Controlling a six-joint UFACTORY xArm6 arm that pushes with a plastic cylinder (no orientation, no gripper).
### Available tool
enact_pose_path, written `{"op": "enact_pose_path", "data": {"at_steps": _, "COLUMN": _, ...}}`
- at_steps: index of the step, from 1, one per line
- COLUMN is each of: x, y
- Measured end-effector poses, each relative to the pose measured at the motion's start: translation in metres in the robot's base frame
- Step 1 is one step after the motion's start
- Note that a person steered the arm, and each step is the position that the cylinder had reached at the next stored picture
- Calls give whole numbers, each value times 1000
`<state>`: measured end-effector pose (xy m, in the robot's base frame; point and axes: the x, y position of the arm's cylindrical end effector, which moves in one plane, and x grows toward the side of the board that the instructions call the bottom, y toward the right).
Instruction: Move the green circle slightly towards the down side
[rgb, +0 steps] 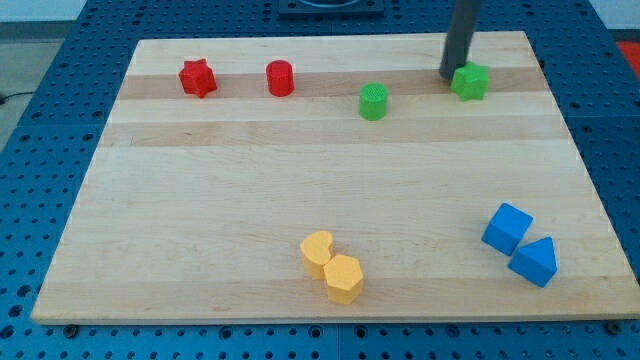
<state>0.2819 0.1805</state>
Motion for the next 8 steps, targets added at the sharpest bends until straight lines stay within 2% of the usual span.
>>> {"op": "enact_pose_path", "data": {"at_steps": 2, "x": -43, "y": -37}}
{"op": "enact_pose_path", "data": {"at_steps": 3, "x": -39, "y": -56}}
{"op": "enact_pose_path", "data": {"at_steps": 5, "x": -4, "y": -68}}
{"op": "enact_pose_path", "data": {"at_steps": 6, "x": 9, "y": -101}}
{"op": "enact_pose_path", "data": {"at_steps": 8, "x": 84, "y": -118}}
